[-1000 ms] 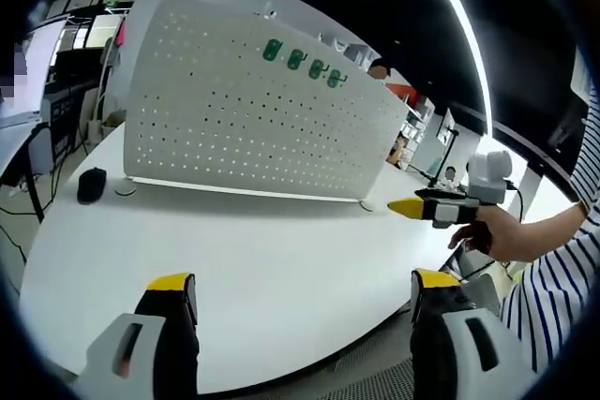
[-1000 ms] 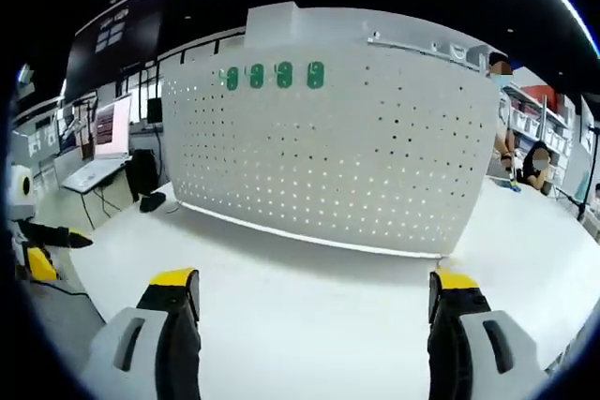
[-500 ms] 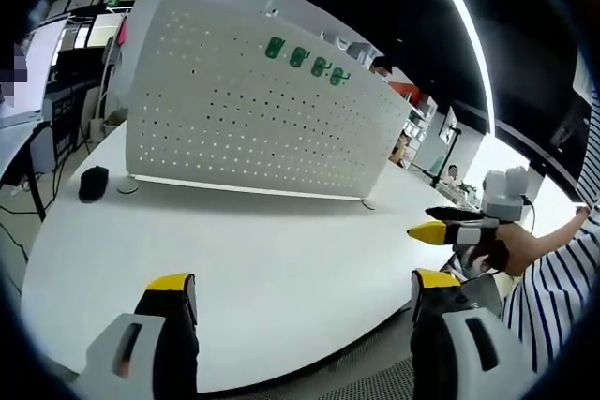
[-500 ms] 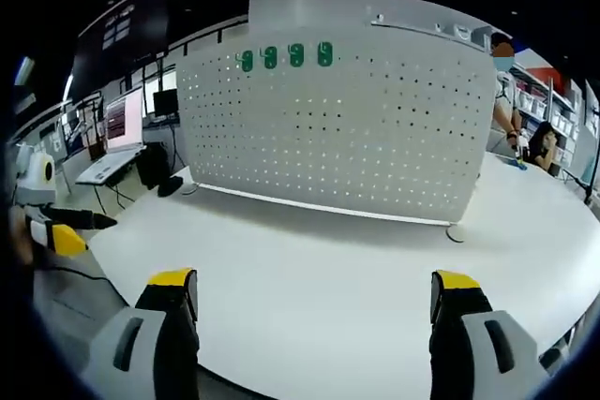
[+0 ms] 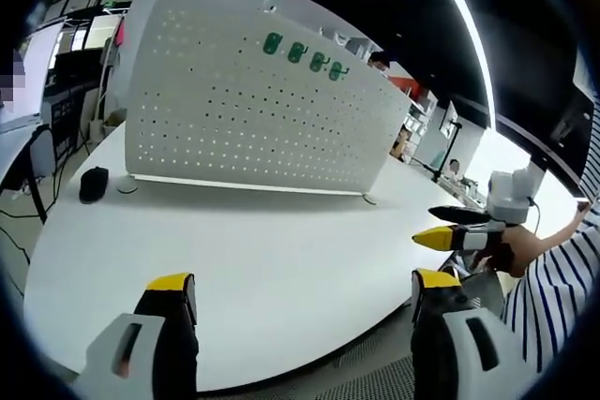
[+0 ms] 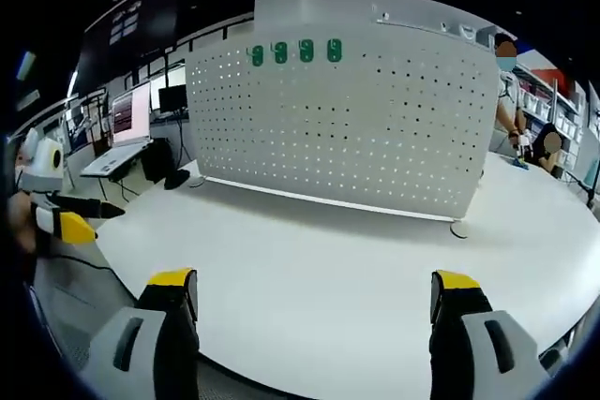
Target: Insert the hook assembly into the mounting plate slot until the hook locks in place.
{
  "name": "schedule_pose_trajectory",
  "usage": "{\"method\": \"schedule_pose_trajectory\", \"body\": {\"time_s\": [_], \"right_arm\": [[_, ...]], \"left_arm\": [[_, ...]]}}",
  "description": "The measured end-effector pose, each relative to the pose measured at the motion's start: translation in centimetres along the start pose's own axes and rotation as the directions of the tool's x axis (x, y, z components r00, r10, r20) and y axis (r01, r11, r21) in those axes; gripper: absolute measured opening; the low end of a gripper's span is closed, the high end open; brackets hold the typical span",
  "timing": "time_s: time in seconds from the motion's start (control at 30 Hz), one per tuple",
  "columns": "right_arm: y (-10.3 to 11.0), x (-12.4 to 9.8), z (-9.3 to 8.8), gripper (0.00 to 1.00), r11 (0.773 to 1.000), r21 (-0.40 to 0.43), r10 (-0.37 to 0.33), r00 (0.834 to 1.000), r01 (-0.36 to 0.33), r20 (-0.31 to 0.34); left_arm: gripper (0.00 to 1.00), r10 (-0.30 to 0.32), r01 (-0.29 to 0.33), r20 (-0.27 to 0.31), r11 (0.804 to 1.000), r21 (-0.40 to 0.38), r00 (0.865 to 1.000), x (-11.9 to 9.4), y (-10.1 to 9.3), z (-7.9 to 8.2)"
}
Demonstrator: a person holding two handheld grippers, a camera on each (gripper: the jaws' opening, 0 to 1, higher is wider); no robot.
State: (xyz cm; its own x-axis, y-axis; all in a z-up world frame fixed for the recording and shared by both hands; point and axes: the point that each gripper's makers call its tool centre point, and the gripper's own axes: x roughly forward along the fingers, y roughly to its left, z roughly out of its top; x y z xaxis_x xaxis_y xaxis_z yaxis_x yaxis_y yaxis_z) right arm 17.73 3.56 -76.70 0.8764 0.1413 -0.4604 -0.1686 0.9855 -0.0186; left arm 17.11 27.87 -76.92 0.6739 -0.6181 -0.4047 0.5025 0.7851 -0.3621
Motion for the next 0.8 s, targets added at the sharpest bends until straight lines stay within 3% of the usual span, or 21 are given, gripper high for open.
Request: {"method": "schedule_pose_trajectory", "body": {"time_s": [0.8], "right_arm": [[-0.16, -0.27, -0.13, 1.0, 1.0, -0.011, -0.011, 1.0, 0.011, 0.008]], "left_arm": [[0.97, 0.007, -0.007, -0.007, 1.0, 0.0, 1.0, 0.0, 0.2, -0.12]]}}
